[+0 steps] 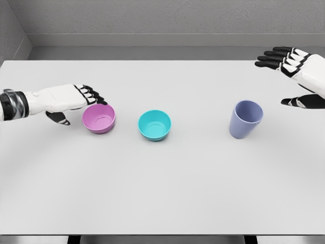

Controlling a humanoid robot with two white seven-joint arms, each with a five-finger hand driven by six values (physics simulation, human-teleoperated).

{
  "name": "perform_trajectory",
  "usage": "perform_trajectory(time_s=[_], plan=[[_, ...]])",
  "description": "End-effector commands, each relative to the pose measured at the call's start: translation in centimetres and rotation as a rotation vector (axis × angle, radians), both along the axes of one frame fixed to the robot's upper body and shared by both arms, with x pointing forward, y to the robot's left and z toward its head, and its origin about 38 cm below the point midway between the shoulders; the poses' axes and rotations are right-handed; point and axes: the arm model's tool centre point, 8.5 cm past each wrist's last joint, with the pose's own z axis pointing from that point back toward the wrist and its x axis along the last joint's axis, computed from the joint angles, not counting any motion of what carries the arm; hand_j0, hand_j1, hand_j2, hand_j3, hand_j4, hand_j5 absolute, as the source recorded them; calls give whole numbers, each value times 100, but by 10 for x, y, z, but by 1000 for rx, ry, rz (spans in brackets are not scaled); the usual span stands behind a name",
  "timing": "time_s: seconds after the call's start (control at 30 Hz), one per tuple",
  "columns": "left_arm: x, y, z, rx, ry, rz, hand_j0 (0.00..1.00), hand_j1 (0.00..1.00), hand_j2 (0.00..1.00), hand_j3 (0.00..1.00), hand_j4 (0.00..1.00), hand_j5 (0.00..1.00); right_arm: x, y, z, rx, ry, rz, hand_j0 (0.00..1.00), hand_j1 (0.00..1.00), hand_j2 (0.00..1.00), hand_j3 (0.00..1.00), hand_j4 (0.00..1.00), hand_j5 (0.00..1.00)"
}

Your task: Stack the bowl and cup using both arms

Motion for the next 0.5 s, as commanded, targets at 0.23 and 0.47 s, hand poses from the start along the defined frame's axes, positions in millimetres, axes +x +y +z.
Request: perform_trajectory(time_s=[0.23, 0.47], plan=[[2, -32, -10, -6, 22, -60, 100, 100, 100, 100, 100, 100, 0, -1, 1, 6, 0, -1, 100, 100, 100, 100, 100, 100], [4, -38, -16, 24, 32, -75, 100, 100, 100, 100, 100, 100, 0, -1, 2, 6, -2, -2, 100, 100, 100, 100, 100, 100]])
